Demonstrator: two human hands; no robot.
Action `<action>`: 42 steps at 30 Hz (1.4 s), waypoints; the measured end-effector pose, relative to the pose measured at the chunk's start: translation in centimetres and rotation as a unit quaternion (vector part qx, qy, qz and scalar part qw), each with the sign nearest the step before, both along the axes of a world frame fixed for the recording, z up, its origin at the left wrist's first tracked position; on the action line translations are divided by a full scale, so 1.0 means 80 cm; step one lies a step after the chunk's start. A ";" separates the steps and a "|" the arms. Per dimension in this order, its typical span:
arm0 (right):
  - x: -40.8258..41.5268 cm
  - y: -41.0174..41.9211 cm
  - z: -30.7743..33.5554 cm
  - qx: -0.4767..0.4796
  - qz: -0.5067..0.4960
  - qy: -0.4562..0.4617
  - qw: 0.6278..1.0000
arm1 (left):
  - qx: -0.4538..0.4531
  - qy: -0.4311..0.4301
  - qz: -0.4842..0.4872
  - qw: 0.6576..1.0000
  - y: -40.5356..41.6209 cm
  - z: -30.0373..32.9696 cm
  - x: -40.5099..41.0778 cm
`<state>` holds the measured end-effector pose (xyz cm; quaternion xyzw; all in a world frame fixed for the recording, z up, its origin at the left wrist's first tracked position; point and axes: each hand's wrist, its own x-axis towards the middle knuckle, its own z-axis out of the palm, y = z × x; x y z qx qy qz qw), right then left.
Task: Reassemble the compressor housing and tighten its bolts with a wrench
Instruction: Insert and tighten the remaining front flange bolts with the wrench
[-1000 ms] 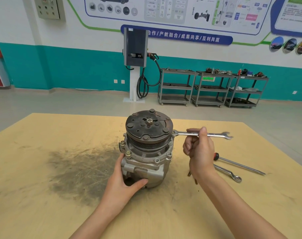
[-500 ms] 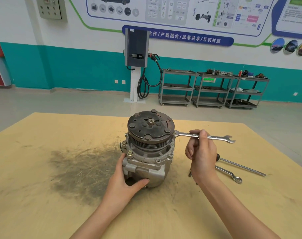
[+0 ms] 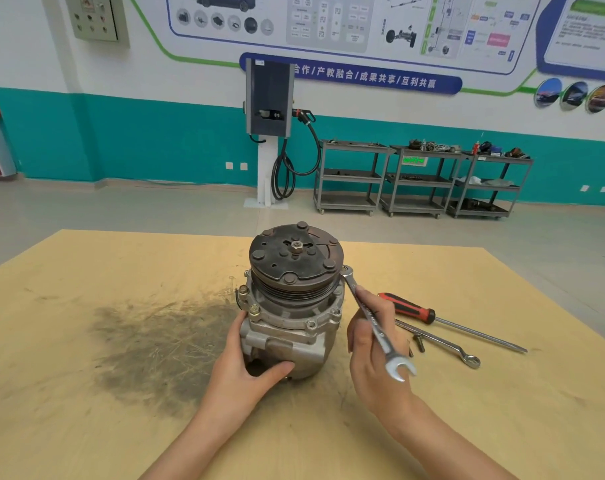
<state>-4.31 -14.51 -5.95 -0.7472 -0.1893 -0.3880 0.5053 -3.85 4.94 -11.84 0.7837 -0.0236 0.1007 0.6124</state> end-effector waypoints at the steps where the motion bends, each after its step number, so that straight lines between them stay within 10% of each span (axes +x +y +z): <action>1: -0.004 0.002 0.001 -0.031 -0.019 -0.001 0.999 | 0.001 0.000 -0.002 1.000 0.000 0.000 0.000; 13: -0.017 0.008 0.034 -0.265 -0.167 -0.082 0.946 | 0.008 -0.001 -0.002 1.000 0.001 0.000 0.000; 25: 0.008 -0.025 0.068 0.186 0.064 0.053 0.979 | 0.000 0.001 -0.005 1.000 0.000 0.004 -0.001; 42: 0.081 -0.054 0.096 0.300 0.203 0.266 0.893 | -0.010 0.005 0.000 1.000 -0.001 0.004 -0.003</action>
